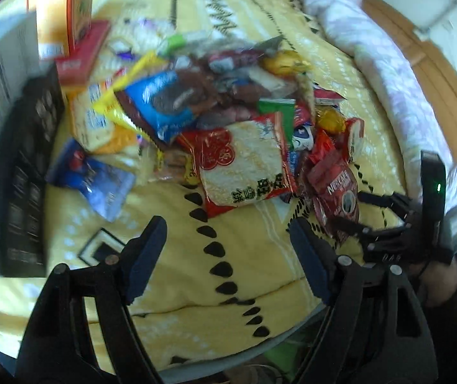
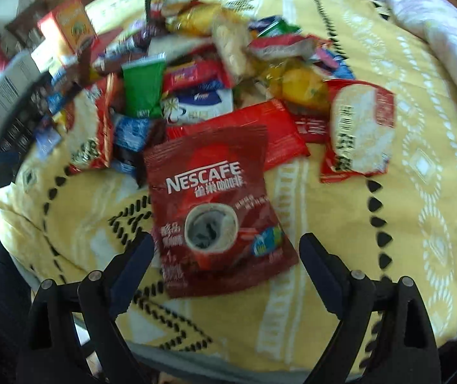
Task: Organize snacks
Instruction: 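Move both open tools back over the snack pile on the bed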
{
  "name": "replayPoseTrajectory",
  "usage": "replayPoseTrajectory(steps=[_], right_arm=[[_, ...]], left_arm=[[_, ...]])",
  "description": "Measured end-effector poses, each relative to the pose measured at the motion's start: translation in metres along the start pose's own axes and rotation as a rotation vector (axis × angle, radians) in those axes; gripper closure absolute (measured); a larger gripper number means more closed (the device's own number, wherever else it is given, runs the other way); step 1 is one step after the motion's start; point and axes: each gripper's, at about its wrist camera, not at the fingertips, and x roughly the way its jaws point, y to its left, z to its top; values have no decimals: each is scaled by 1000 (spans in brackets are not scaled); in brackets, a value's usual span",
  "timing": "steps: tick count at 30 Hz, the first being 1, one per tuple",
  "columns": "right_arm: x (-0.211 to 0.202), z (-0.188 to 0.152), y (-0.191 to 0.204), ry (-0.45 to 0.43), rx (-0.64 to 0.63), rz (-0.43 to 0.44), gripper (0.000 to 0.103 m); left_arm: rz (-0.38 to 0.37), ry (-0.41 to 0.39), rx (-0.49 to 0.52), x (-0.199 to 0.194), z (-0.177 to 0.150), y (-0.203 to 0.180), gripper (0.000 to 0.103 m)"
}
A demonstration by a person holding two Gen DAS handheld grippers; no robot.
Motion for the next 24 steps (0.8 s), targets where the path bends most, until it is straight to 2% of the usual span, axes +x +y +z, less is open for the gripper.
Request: replayPoseTrajectory(steps=[2, 5, 7, 8, 9, 12, 14, 15, 18, 22, 24], right_arm=[[13, 3, 3, 22, -14, -10, 5], [24, 2, 3, 5, 5, -22, 3], [23, 2, -2, -23, 31, 0, 9], [21, 1, -6, -40, 45, 18, 20], [17, -1, -9, -57, 60, 45, 24], [8, -3, -15, -92, 82, 61, 29], [4, -3, -19, -117, 108, 91, 28], [1, -4, -23, -129, 134, 112, 24], [1, -5, -32, -128, 201, 154, 20], [-1, -8, -38, -143, 215, 174, 17], [-4, -9, -33, -154, 218, 183, 14]], left_arm=[[-28, 14, -57, 14, 4, 4, 22], [-42, 14, -87, 32, 10, -3, 20], [-35, -1, -86, 42, 14, -11, 16], [-20, -5, -89, 48, 15, -15, 15], [-10, 0, -98, 54, 17, -17, 15], [14, 10, -134, 68, 19, -18, 15], [36, -3, -145, 73, 19, -19, 14], [44, -12, -148, 75, 19, -19, 14], [52, -31, -141, 75, 18, -19, 15], [57, -53, -98, 69, 16, -19, 30], [58, -60, -78, 66, 15, -19, 33]])
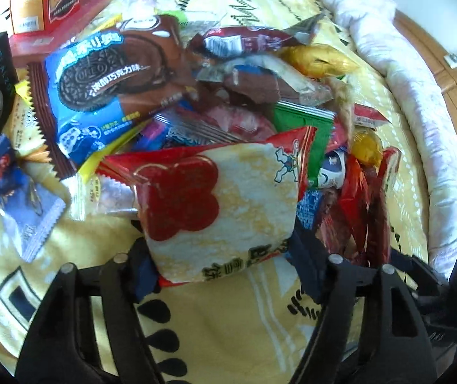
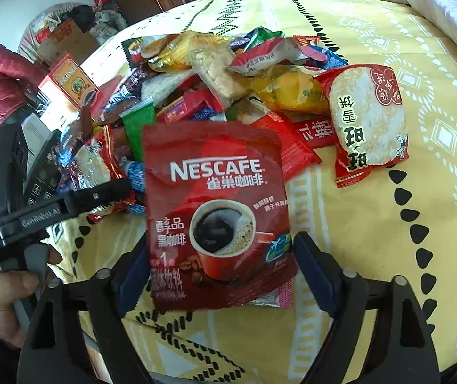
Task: Organize snacks
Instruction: 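Grasp a red-white rice-cracker packet with the left tool while the right tool grasps the Nescafe bag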
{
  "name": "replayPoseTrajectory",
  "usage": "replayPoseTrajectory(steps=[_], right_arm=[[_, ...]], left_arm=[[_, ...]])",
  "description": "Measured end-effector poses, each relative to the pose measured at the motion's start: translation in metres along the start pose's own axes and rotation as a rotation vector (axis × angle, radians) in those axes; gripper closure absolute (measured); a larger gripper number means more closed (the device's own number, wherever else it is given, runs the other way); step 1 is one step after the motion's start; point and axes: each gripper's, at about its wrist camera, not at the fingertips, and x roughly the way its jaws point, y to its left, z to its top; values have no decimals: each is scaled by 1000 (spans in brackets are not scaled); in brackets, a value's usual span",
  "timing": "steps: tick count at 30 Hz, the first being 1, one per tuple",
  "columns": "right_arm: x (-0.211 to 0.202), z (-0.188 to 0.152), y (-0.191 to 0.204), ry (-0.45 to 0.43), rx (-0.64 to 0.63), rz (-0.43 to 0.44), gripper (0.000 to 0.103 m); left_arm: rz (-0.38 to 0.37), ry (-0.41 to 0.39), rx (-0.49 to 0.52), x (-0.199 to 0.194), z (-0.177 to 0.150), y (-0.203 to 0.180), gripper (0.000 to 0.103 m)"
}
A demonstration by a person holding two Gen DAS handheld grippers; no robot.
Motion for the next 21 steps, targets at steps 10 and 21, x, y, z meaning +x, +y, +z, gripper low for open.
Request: replayPoseTrajectory(steps=[10, 21], right_arm=[[4, 2, -6, -31, 27, 14, 22], [-53, -8, 15, -222, -16, 21, 40]], left_arm=[[-33, -46, 48, -32, -10, 9, 34], [-45, -155, 101, -79, -4, 3, 34]])
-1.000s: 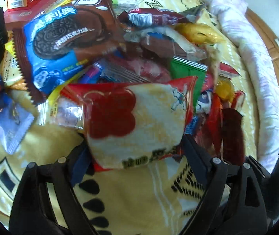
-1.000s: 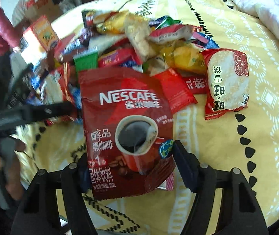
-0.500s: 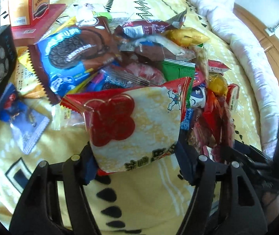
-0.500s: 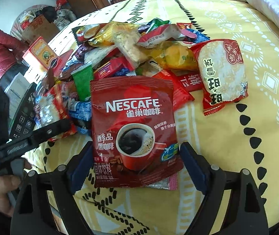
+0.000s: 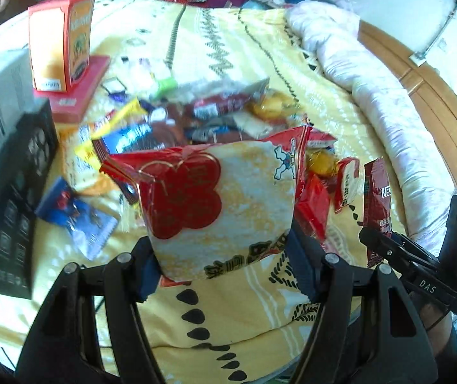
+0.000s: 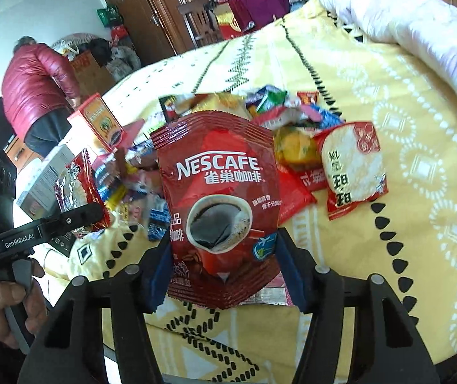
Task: Organize snacks
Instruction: 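Grasp a red-white rice-cracker packet with the left tool while the right tool grasps the Nescafe bag, then carry the rice-cracker packet and Nescafe bag over the glass bowl and release both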
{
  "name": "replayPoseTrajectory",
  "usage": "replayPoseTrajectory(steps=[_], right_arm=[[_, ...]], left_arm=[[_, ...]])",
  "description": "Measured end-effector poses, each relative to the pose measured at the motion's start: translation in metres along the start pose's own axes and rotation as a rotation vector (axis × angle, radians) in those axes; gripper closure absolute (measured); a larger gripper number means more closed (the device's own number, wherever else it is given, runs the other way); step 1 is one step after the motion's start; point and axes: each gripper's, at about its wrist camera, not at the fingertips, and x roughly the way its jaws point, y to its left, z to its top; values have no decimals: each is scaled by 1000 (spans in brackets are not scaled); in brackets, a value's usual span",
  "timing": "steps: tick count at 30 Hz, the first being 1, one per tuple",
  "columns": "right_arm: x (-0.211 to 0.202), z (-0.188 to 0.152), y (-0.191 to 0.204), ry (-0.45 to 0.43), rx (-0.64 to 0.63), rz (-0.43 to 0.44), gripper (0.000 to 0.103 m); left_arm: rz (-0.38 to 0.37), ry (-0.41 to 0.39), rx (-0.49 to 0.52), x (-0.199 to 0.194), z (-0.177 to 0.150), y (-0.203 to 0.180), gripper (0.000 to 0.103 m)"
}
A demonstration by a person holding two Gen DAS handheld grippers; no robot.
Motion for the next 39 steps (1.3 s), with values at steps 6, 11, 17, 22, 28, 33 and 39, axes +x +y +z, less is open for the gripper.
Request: replayPoseTrajectory(steps=[6, 11, 17, 22, 28, 33, 39], right_arm=[[-19, 11, 12, -61, -24, -11, 40], [-39, 33, 43, -124, -98, -6, 40], [-59, 75, 105, -216, -215, 33, 40], [-66, 107, 170, -275, -310, 95, 40], [-62, 124, 260, -301, -426, 193, 40], [-50, 122, 345, -282, -526, 294, 40], [-20, 105, 445, -205, -625, 426, 39]], left_arm=[[-5, -57, 19, -25, 10, 0, 34], [0, -133, 7, -57, 25, 12, 34], [43, -276, -78, -120, 47, 57, 35], [87, -373, -178, -170, 59, 108, 35], [142, -460, -270, -218, 56, 164, 35], [189, -507, -345, -248, 41, 206, 35], [273, -540, -486, -273, 18, 257, 34]])
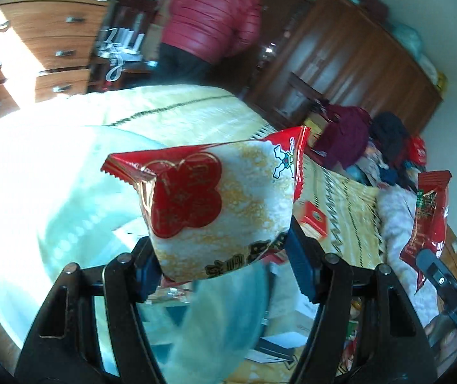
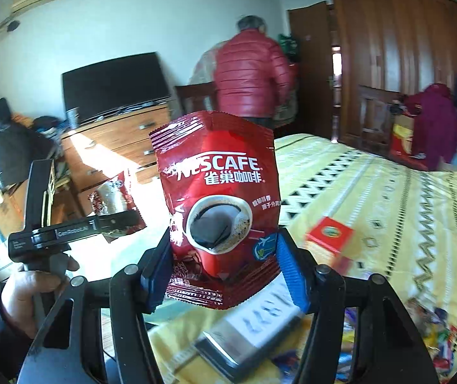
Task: Organize snacks
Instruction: 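Carry the rice-cracker packet and Nescafe bag over the glass bowl and release both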
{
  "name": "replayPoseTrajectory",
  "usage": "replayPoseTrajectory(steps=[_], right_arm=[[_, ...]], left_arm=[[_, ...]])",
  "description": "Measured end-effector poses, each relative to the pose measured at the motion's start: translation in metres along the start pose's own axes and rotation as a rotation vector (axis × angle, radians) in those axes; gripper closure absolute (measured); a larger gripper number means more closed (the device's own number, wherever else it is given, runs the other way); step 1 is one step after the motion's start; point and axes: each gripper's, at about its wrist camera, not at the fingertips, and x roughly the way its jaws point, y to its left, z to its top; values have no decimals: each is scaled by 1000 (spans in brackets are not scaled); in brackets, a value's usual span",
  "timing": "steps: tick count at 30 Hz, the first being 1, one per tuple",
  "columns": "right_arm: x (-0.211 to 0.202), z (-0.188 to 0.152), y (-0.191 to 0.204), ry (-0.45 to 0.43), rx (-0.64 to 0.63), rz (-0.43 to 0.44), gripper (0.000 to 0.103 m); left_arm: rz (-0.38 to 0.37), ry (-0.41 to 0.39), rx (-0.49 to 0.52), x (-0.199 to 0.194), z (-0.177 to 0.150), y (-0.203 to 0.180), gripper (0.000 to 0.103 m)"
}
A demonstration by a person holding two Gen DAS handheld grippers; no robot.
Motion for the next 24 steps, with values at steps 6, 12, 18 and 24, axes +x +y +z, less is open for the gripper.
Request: replayPoseTrajectory(steps=[6, 12, 18, 24], right_arm=[[76, 4, 53, 104, -10, 126, 38], [116, -8, 78, 177, -17, 156, 37], [127, -15, 77, 207, -5, 159, 33], [133, -16, 83, 216, -12, 160, 24]], left_arm=[[59, 40, -58, 8, 1, 36, 34], [75, 75, -72, 13, -1, 58, 34], [77, 112, -85, 18, -2, 70, 32], [93, 115, -101, 16, 1, 77, 19]])
